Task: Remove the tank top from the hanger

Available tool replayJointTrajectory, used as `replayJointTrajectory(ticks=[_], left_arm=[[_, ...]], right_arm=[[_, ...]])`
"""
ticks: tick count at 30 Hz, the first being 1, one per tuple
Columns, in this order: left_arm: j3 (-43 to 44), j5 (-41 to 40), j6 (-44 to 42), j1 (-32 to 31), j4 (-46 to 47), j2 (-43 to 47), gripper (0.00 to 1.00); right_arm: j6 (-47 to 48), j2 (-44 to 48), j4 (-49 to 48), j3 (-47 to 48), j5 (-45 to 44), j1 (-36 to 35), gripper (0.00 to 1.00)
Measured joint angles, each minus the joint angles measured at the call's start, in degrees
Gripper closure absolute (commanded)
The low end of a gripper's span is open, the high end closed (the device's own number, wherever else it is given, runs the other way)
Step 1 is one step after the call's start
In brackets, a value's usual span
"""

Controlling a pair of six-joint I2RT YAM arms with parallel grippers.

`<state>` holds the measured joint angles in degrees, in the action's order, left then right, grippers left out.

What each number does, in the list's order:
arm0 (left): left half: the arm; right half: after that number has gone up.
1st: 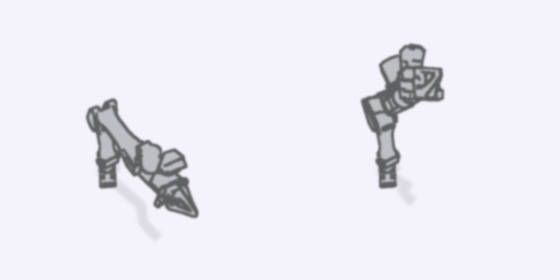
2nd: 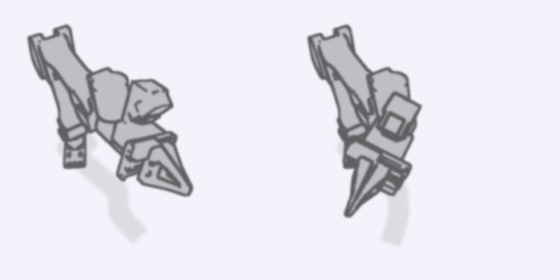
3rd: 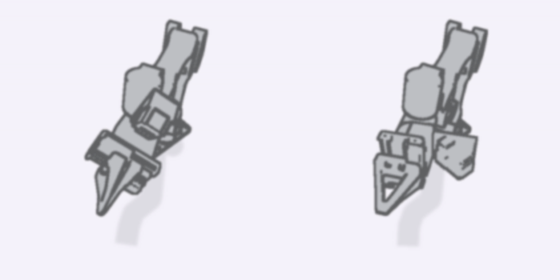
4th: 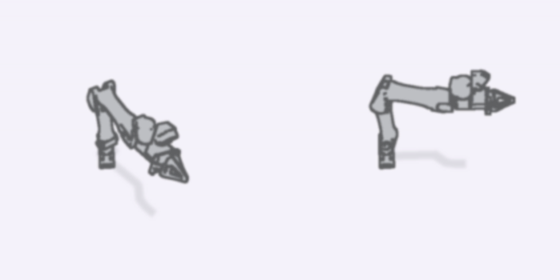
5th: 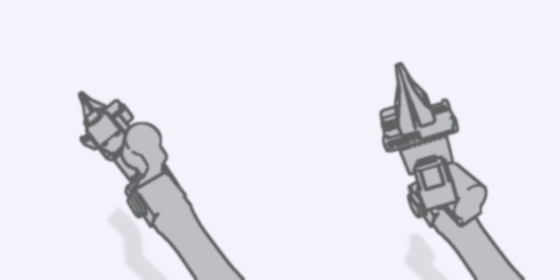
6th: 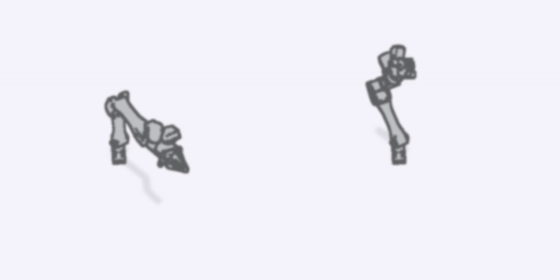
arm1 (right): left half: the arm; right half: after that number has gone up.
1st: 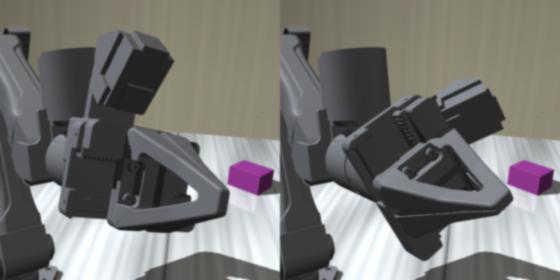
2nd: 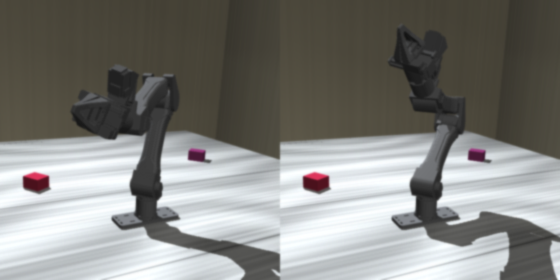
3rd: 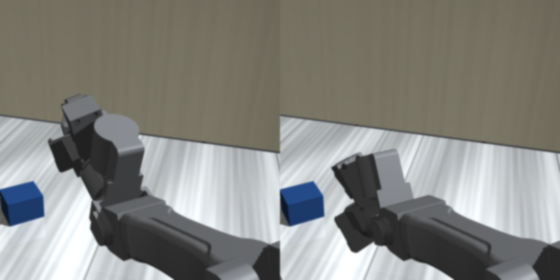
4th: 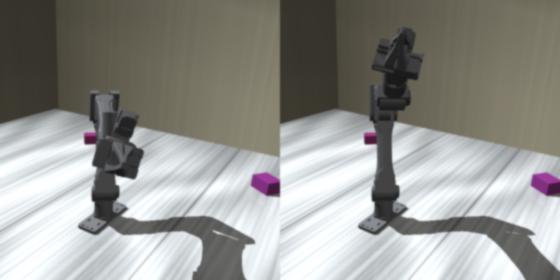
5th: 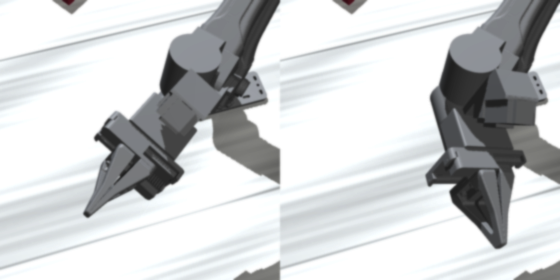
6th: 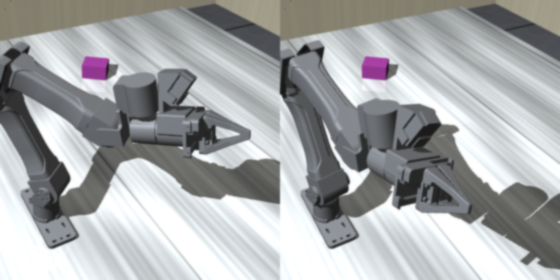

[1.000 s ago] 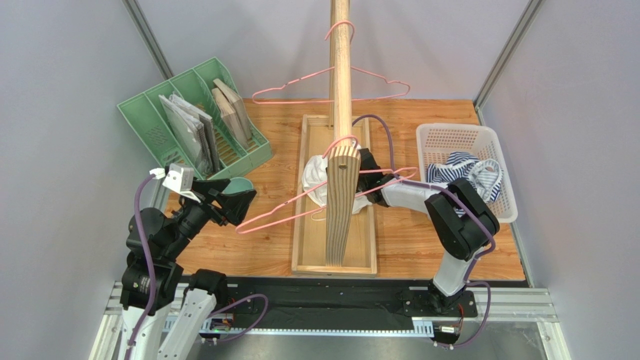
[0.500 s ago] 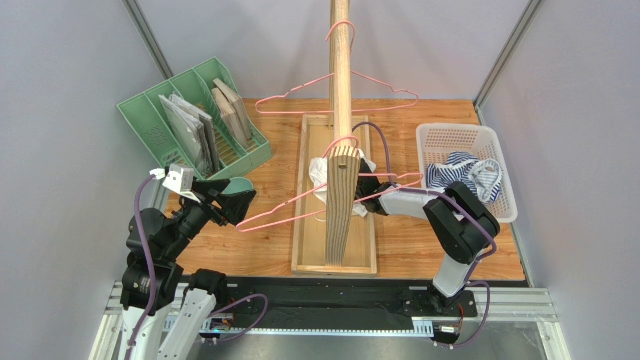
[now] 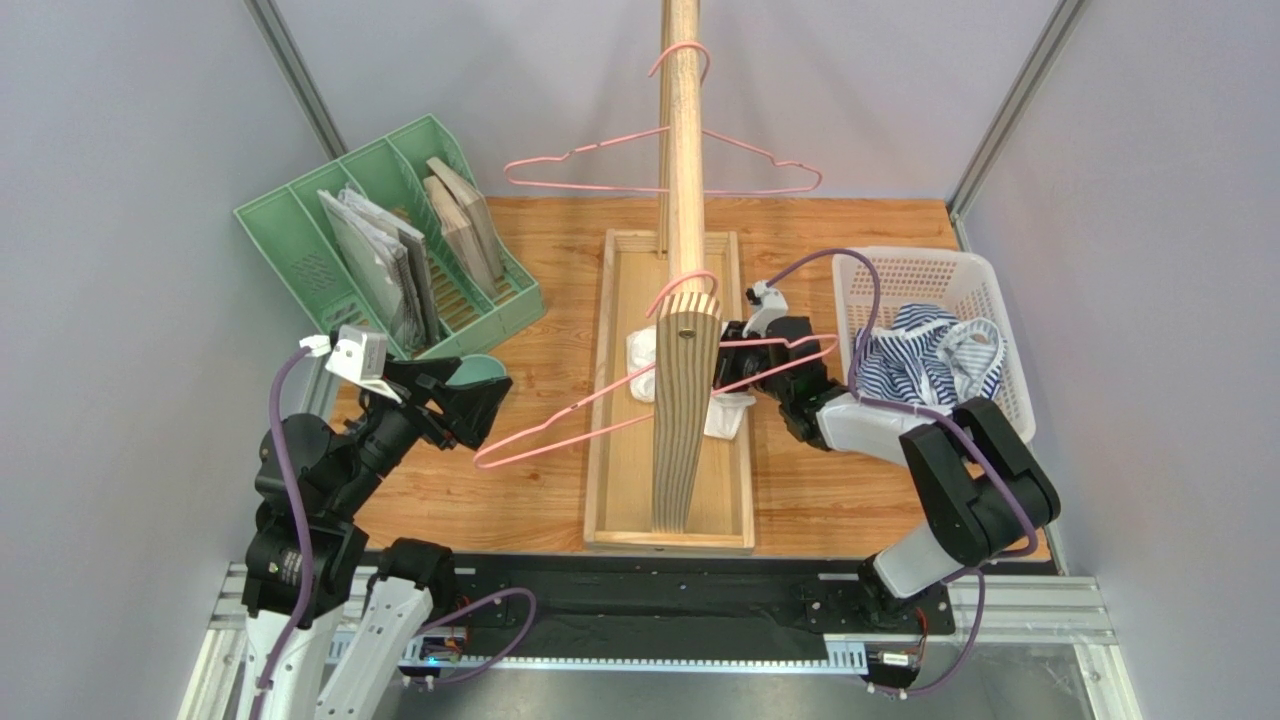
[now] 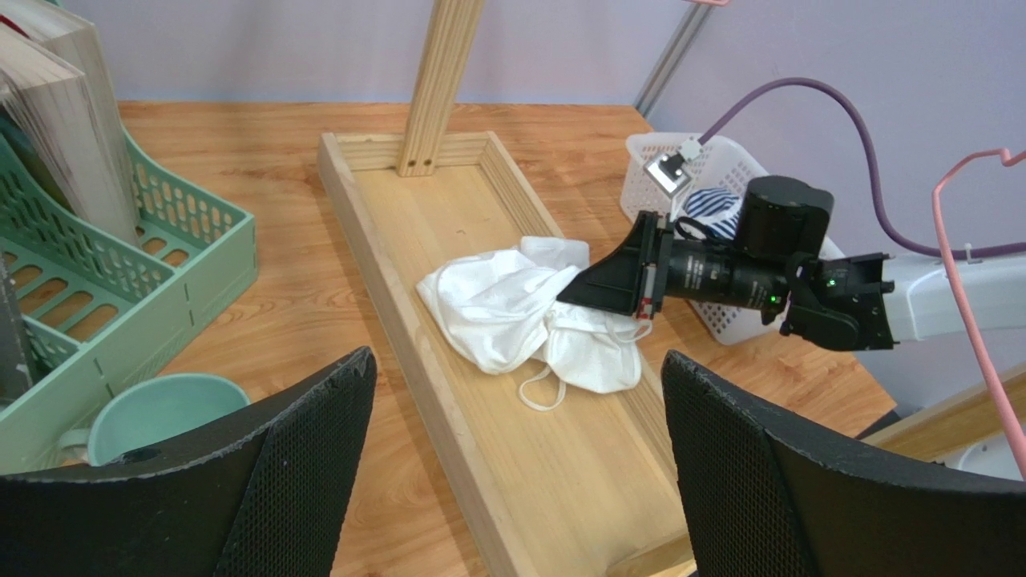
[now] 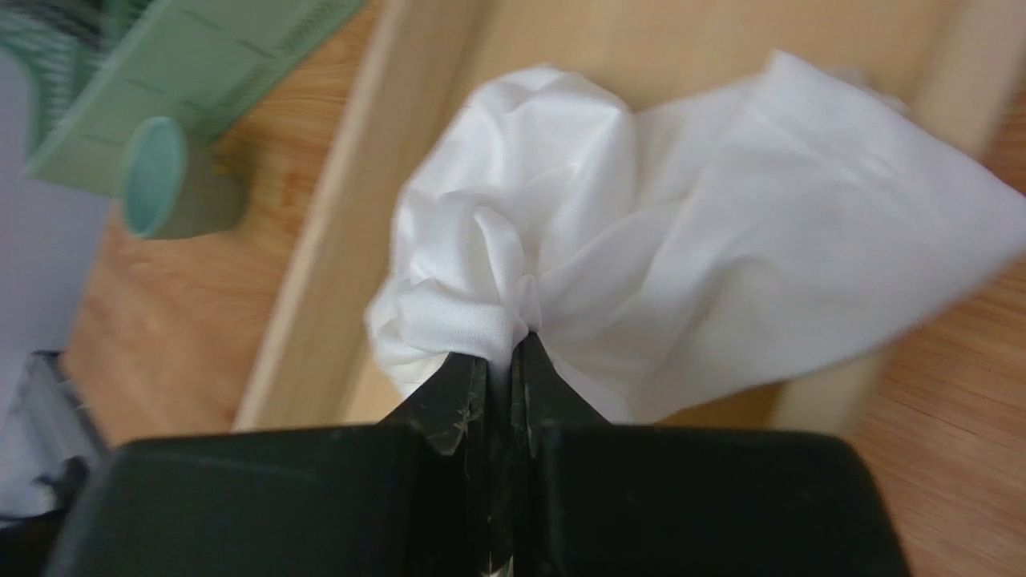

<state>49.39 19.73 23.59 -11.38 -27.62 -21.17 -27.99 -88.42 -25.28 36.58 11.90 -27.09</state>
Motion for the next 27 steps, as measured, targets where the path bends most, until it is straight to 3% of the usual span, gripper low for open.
replayJointTrajectory(ticks=[5, 9, 16, 21, 27], left_arm=[[-0.3, -0.9, 0.6, 0.0, 0.5, 0.0, 0.09], [-0.4, -1.1, 0.8, 0.0, 0.5, -0.1, 0.09], [-0.4, -1.0, 0.8, 0.0, 0.5, -0.2, 0.09], [-0.4, -0.9, 0.8, 0.0, 0.4, 0.2, 0.09], [-0.4, -0.5, 0.8, 0.0, 0.5, 0.9, 0.09]], right_arm=[[-11.3, -1.7, -15.7, -3.0, 15.0, 1.5, 1.00], [-26.3, -9.8, -34.6, -4.3, 25.8, 5.3, 1.00], [-38.7, -14.3, -43.6, -2.6, 32.7, 7.9, 1.00], [-36.0, -8.1, -40.2, -2.4, 30.7, 9.9, 1.00], [-30.8, 3.6, -23.5, 0.3, 19.7, 17.6, 1.00]])
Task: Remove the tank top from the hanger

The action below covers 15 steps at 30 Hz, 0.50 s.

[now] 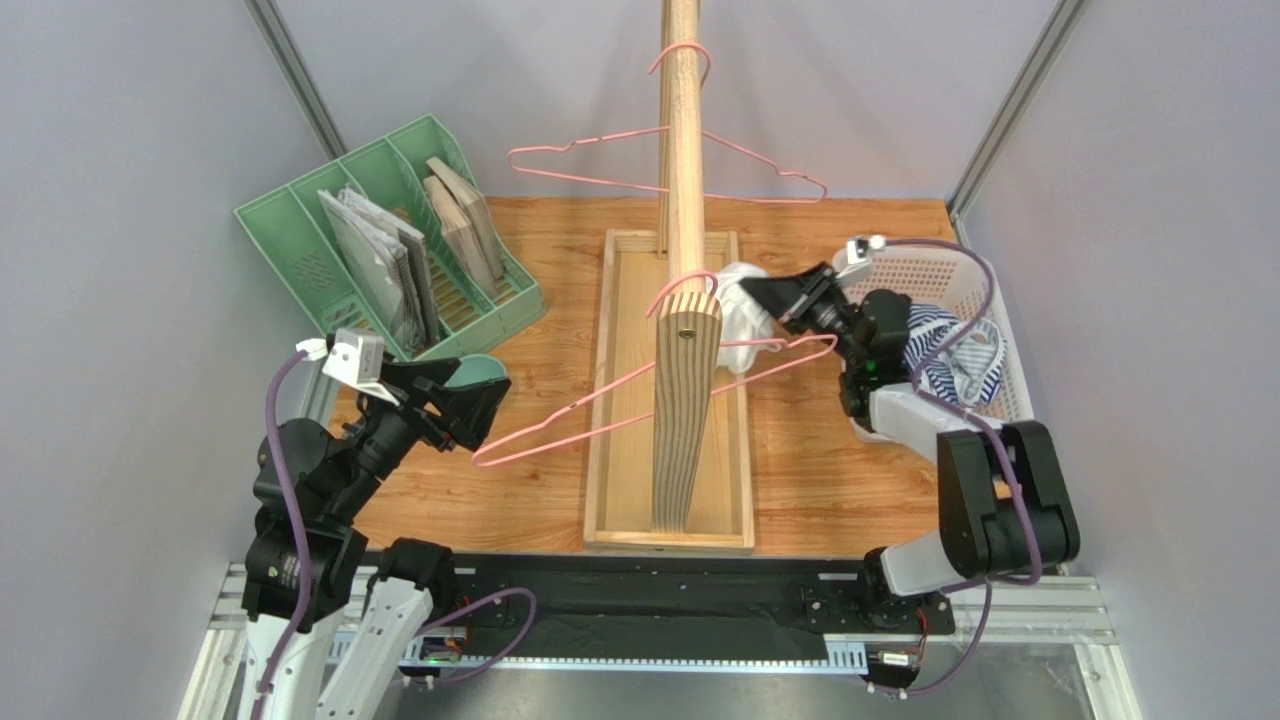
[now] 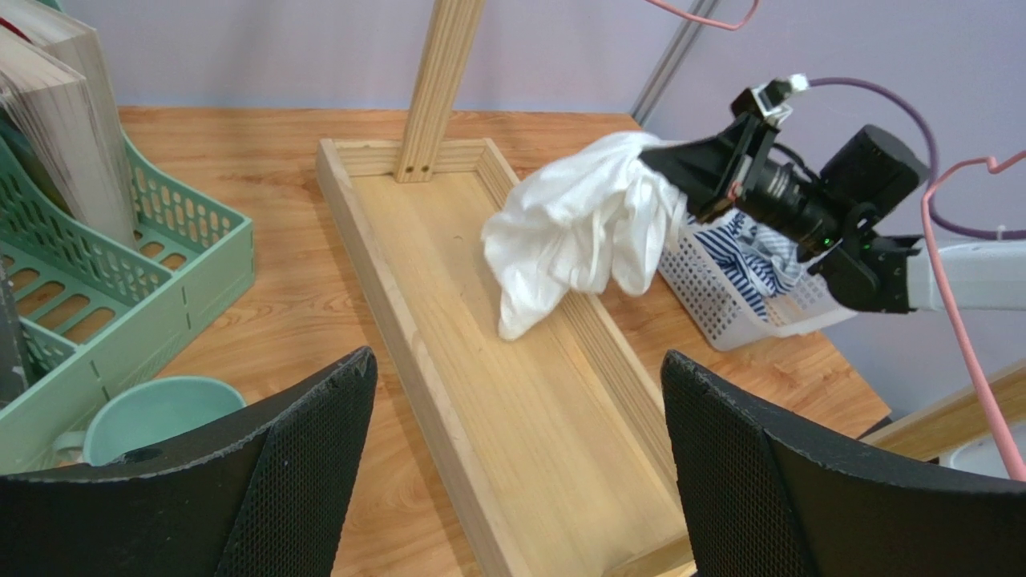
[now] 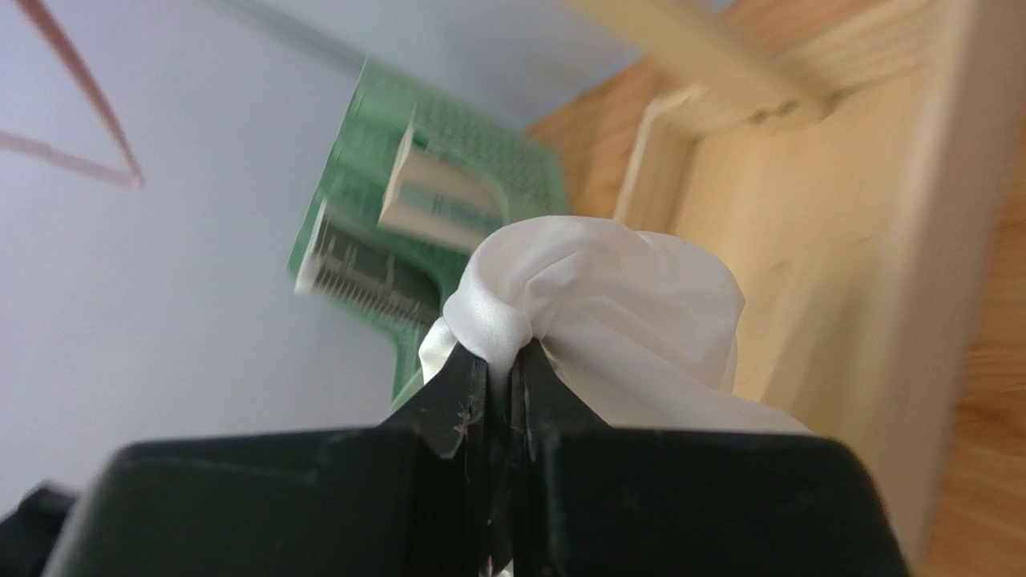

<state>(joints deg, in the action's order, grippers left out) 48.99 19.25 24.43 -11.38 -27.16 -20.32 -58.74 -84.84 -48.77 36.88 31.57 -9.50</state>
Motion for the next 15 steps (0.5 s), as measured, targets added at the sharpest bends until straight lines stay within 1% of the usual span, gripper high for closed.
replayJointTrajectory(ticks=[5, 9, 12, 15], left_arm=[[0.0, 1.2, 0.9, 0.0, 0.7, 0.0, 0.09], [-0.2, 2.7, 2.2, 0.0, 2.4, 0.0, 0.09], [-0.7, 3.8, 2.8, 0.0, 3.3, 0.0, 0.09], [-1.0, 4.5, 3.0, 0.0, 3.6, 0.0, 0.09]], right_arm=[[3.0, 7.0, 13.7, 2.4, -11.6, 10.7, 1.00], [7.9, 10.0, 28.7, 8.9, -23.1, 17.8, 1.00], [11.0, 11.6, 35.9, 13.4, -28.3, 21.1, 1.00], [13.7, 14.4, 40.9, 15.4, -31.0, 22.9, 1.00]])
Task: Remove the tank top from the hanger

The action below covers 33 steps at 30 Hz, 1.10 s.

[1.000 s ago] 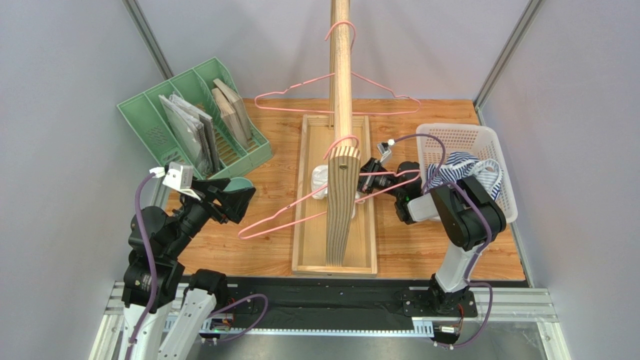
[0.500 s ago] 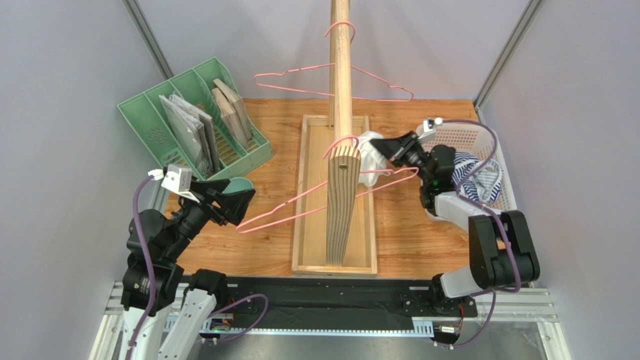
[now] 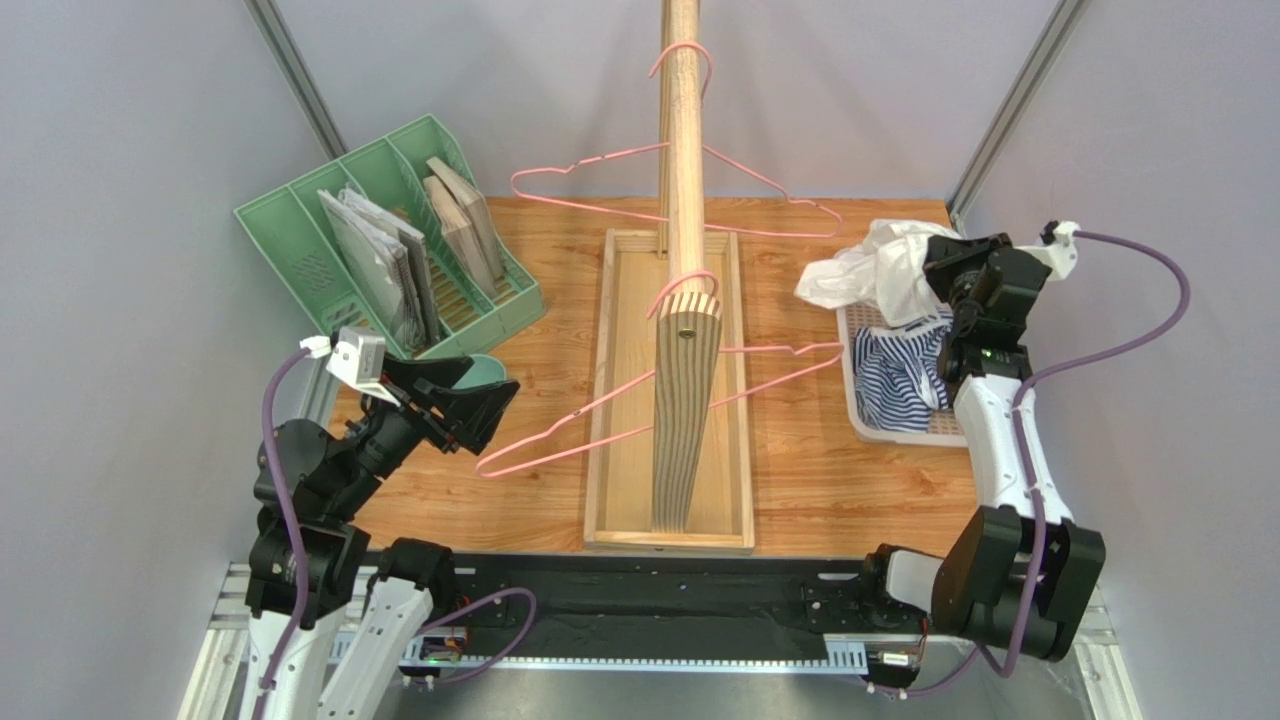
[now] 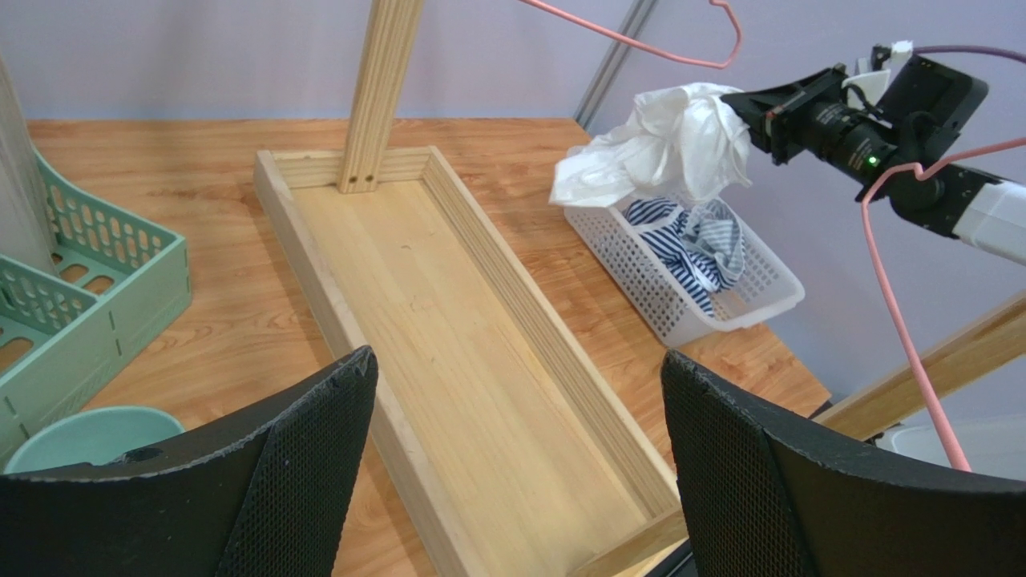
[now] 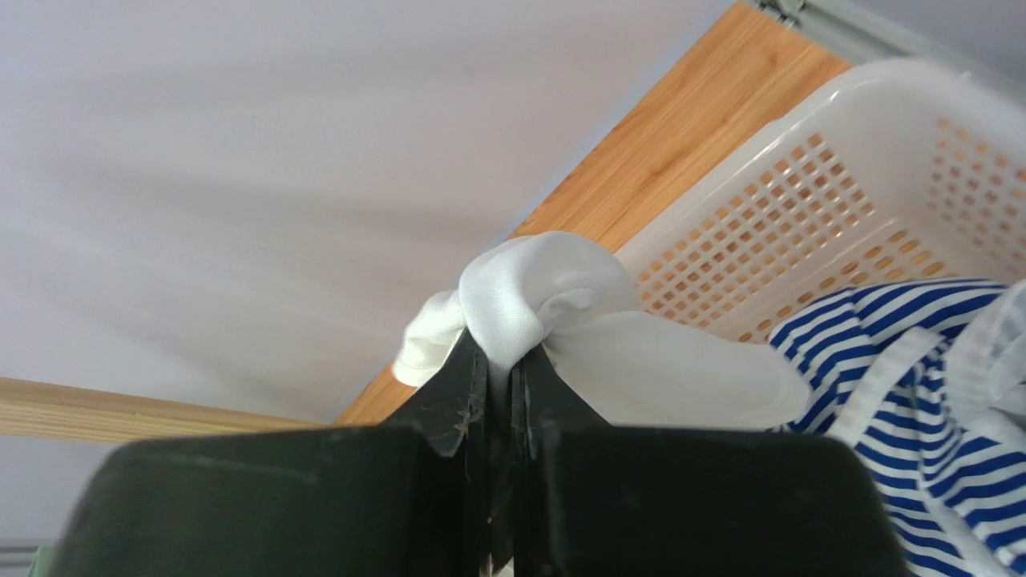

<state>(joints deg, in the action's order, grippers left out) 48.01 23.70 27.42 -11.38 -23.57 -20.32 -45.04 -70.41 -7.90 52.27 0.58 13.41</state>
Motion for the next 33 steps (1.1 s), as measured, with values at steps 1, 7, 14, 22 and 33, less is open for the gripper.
replayJointTrajectory(ticks=[1, 7, 14, 22, 33], left_arm=[[0.0, 0.2, 0.0, 0.0, 0.2, 0.0, 0.09], [0.5, -0.4, 0.4, 0.0, 0.2, -1.1, 0.11], [7.6, -3.6, 0.9, 0.0, -4.0, -11.1, 0.11], [9.3, -9.3, 2.8, 0.0, -9.6, -13.1, 0.11], [9.3, -10.5, 4.7, 0.0, -12.1, -13.0, 0.12]], right_arm=[[1.0, 1.2, 1.8, 0.5, -0.7, 0.4, 1.00], [6.6, 3.6, 15.2, 9.0, -1.4, 0.8, 1.00], [12.0, -5.9, 27.6, 19.2, 3.6, 1.3, 1.00], [15.5, -21.7, 38.1, 21.5, 5.5, 1.3, 0.95], [19.1, -32.7, 38.9, 24.5, -0.6, -2.3, 0.36]])
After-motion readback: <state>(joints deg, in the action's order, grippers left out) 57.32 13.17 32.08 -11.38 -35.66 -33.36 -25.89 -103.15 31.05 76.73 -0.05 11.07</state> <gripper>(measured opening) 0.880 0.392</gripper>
